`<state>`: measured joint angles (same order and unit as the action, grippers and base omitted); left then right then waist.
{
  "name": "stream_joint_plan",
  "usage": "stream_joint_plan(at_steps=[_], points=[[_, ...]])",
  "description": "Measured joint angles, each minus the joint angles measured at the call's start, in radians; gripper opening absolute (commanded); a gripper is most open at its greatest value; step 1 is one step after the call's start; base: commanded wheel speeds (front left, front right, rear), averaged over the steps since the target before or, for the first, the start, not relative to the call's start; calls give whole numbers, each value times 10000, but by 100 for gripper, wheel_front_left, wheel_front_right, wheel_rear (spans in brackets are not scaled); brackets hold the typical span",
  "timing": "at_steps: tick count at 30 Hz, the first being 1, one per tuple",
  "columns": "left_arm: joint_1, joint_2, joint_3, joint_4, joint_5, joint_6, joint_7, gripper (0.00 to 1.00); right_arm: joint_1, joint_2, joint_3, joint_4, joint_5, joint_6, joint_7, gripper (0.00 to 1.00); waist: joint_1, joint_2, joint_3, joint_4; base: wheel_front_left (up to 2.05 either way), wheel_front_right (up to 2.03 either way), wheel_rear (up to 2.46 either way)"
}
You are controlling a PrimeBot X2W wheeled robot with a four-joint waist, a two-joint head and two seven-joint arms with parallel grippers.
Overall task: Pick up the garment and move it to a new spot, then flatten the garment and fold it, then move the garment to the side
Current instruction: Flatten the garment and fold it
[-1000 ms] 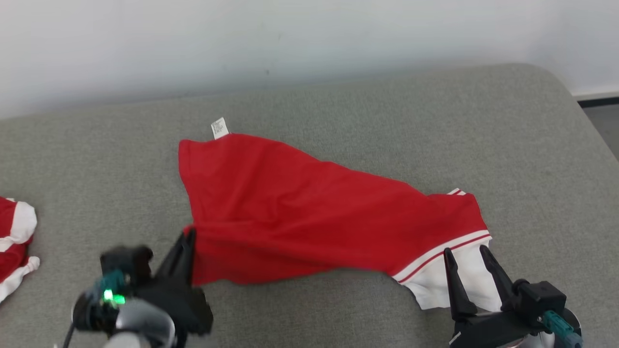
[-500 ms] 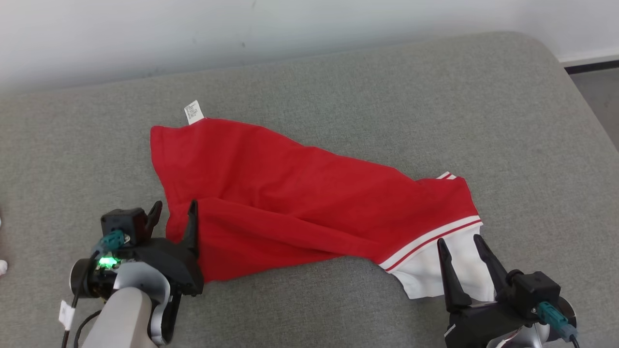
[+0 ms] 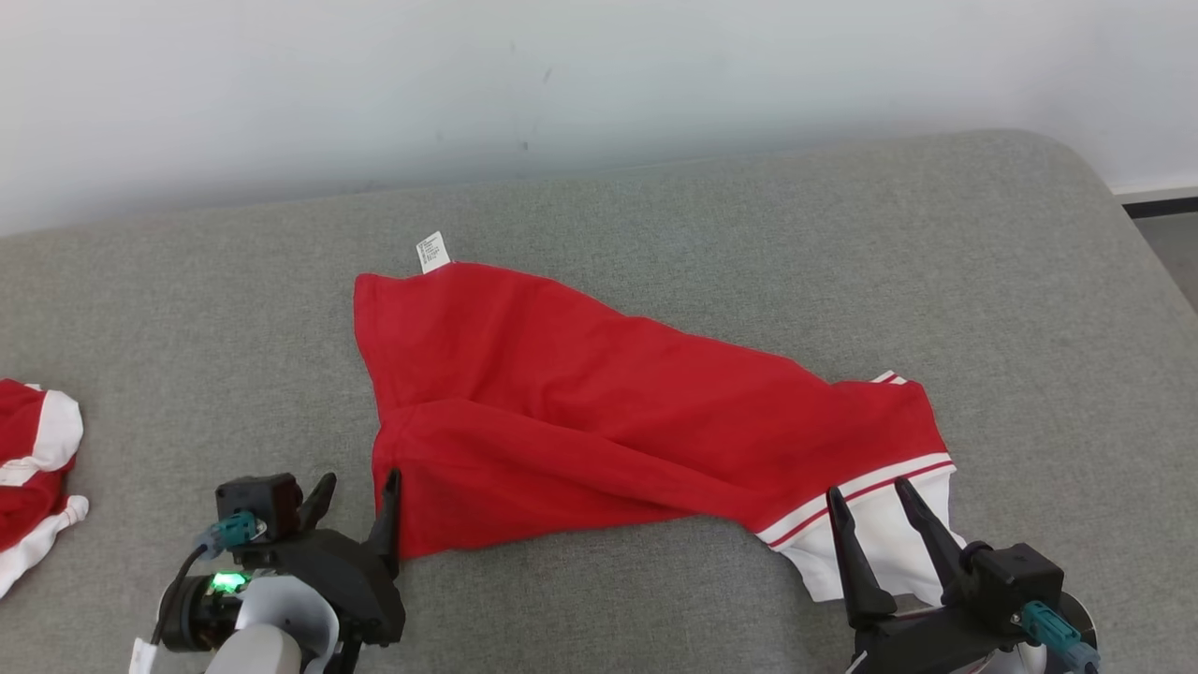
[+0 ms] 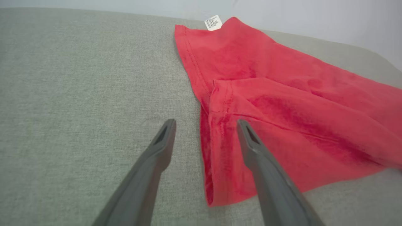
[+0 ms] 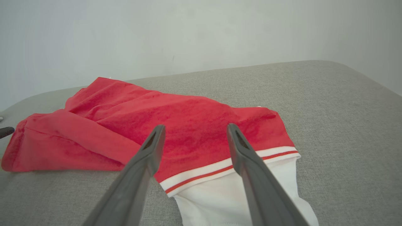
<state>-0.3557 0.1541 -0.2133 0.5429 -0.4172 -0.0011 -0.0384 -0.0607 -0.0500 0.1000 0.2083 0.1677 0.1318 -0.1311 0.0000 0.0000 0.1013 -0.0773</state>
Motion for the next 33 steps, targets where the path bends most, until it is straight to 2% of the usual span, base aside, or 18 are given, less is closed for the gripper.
stream_joint_plan(at_steps=[14,15,16,17,18,19,28,33], points=[[-755,-63,138,268,-627,-217,821,100,-134,-2,-140,-27,-2,0,-33,100,0,1,510,-335,0,0,0],[-769,-52,138,270,-629,-217,823,96,-141,0,-144,-19,-2,0,-59,100,1,1,532,-346,0,0,0],[-783,-40,134,272,-633,-230,825,66,-151,0,-163,-10,6,0,-65,100,1,1,547,-349,0,0,0],[-799,-29,128,272,-642,-230,825,48,-156,0,-184,2,10,0,-84,100,1,1,551,-341,0,0,0],[-812,-15,117,267,-642,-240,825,9,-158,-2,-201,17,12,0,-104,100,1,1,552,-327,0,0,0],[-812,0,100,261,-642,-255,825,0,-161,-2,-209,35,17,0,-107,100,1,1,546,-308,0,0,0],[-430,-75,-54,-31,-754,-301,792,0,-196,0,-186,219,79,0,-159,100,0,1,353,-71,0,0,0],[208,-59,59,-903,-851,-251,370,0,-163,0,-213,303,81,0,-161,100,0,1,109,48,0,0,0]])
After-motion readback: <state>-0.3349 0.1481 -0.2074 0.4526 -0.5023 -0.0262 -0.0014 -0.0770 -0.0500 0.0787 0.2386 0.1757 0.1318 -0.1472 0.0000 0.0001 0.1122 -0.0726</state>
